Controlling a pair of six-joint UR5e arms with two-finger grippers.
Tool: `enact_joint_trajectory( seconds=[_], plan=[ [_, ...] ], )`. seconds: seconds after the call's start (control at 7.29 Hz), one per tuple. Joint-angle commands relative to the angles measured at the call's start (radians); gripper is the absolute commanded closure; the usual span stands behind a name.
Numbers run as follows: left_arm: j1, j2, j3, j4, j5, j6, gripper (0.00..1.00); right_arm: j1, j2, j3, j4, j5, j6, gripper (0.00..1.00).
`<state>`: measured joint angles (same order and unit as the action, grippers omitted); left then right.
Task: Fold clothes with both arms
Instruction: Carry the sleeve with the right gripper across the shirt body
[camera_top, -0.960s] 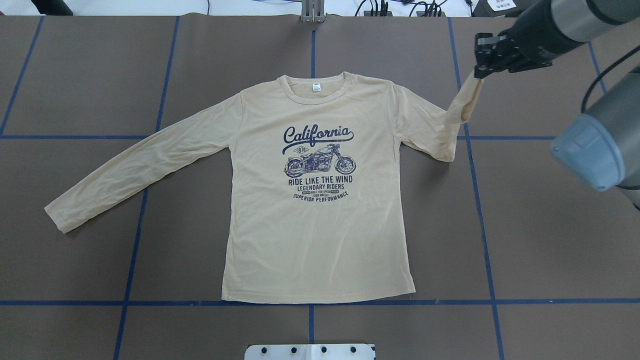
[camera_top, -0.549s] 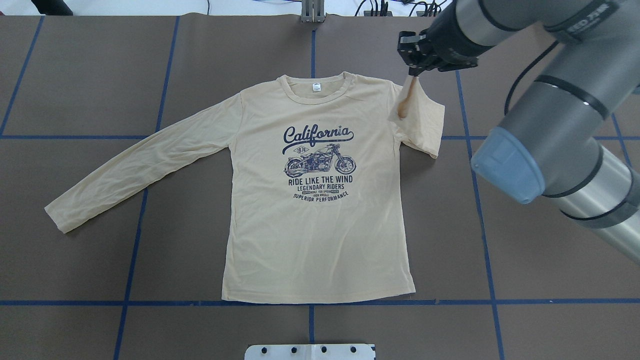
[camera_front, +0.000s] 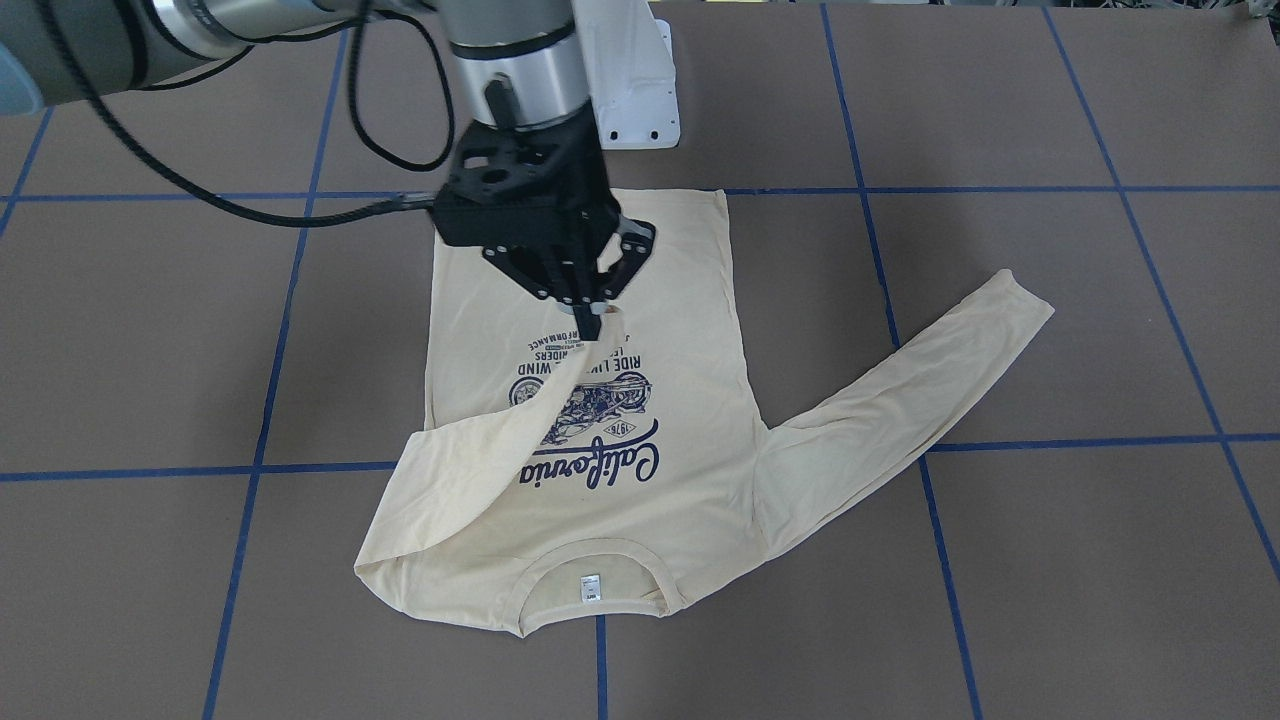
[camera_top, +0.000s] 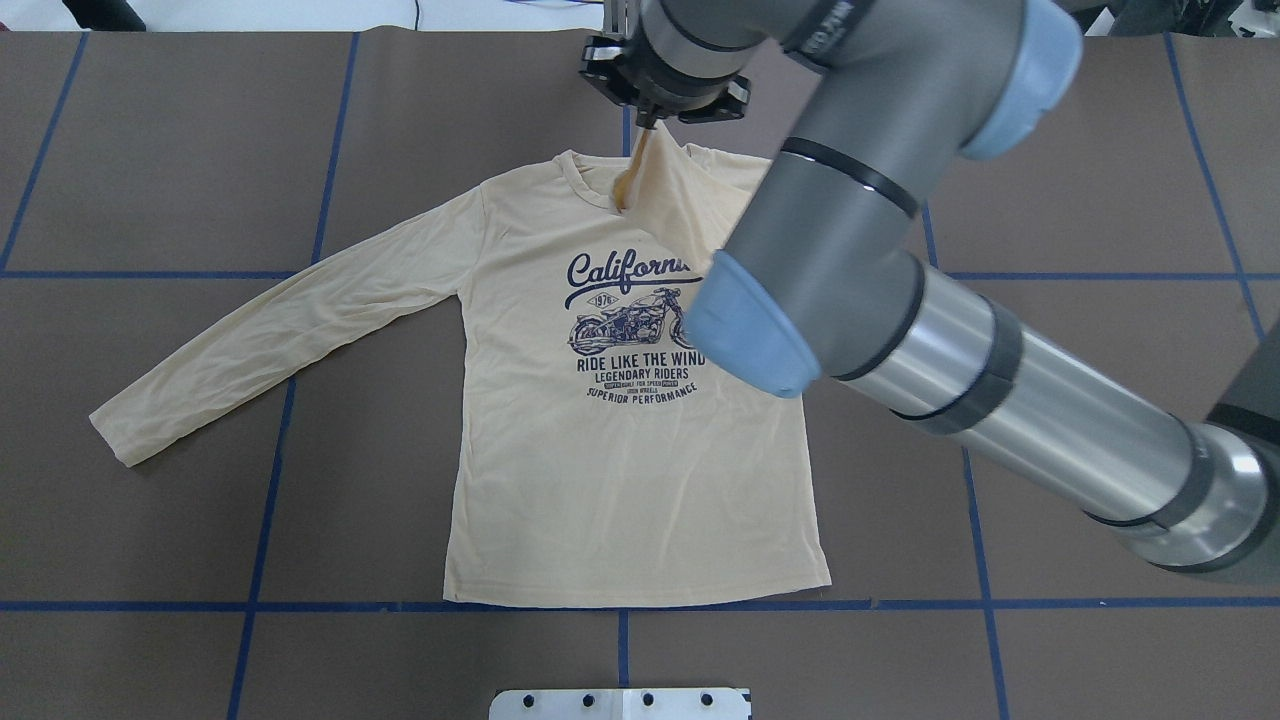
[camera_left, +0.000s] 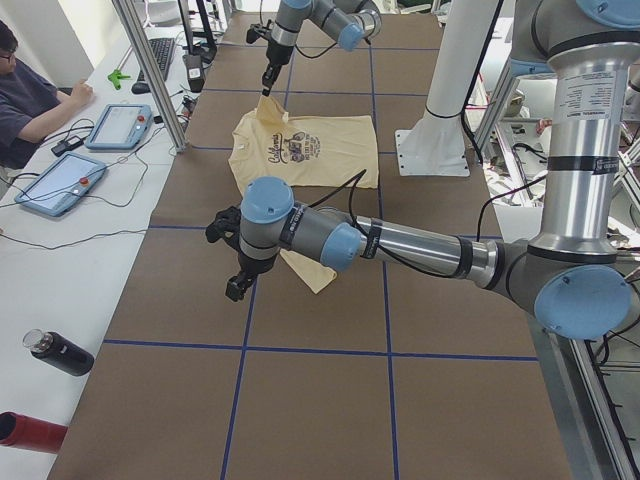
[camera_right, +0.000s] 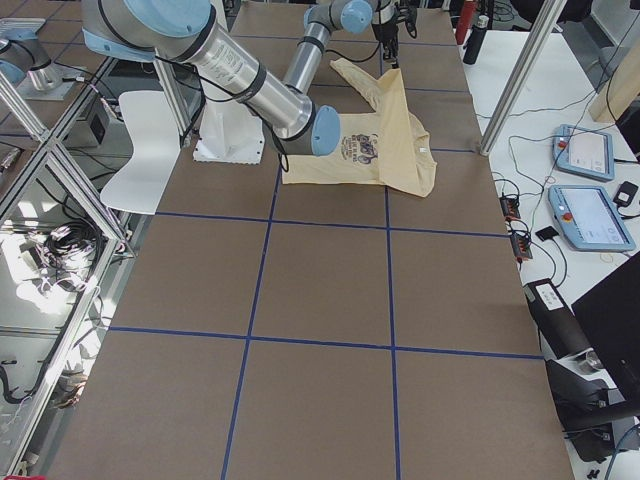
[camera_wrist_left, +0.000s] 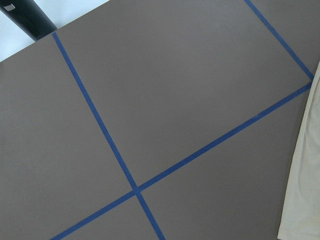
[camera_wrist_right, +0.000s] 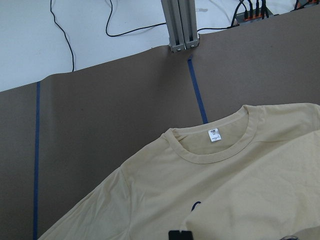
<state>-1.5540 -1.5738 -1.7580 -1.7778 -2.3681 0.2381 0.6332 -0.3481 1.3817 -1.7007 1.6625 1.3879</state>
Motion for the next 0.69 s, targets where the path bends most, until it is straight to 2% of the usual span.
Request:
enact_joint_trajectory(
  seconds=[0.0,0.14,0.27,0.41,0.55],
  plan=[
    [0.000,0.000,0.002,0.000,0.000,0.001,0.00,-0.075,0.170,-0.275,0.045,-0.078,0.096,1.00],
    [0.000,0.000,0.002,0.000,0.000,0.001,0.00,-0.078,0.198,-0.364,0.106,-0.081,0.155,0.79],
    [0.000,0.000,0.000,0.000,0.000,0.001,0.00,-0.078,0.224,-0.424,0.160,-0.083,0.172,0.18],
    [0.000,0.000,0.000,-0.002,0.000,0.001,0.00,-0.076,0.235,-0.431,0.170,-0.081,0.209,0.04],
    [0.000,0.000,-0.001,-0.002,0.000,0.001,0.00,-0.073,0.247,-0.435,0.171,-0.079,0.214,0.04]
  ],
)
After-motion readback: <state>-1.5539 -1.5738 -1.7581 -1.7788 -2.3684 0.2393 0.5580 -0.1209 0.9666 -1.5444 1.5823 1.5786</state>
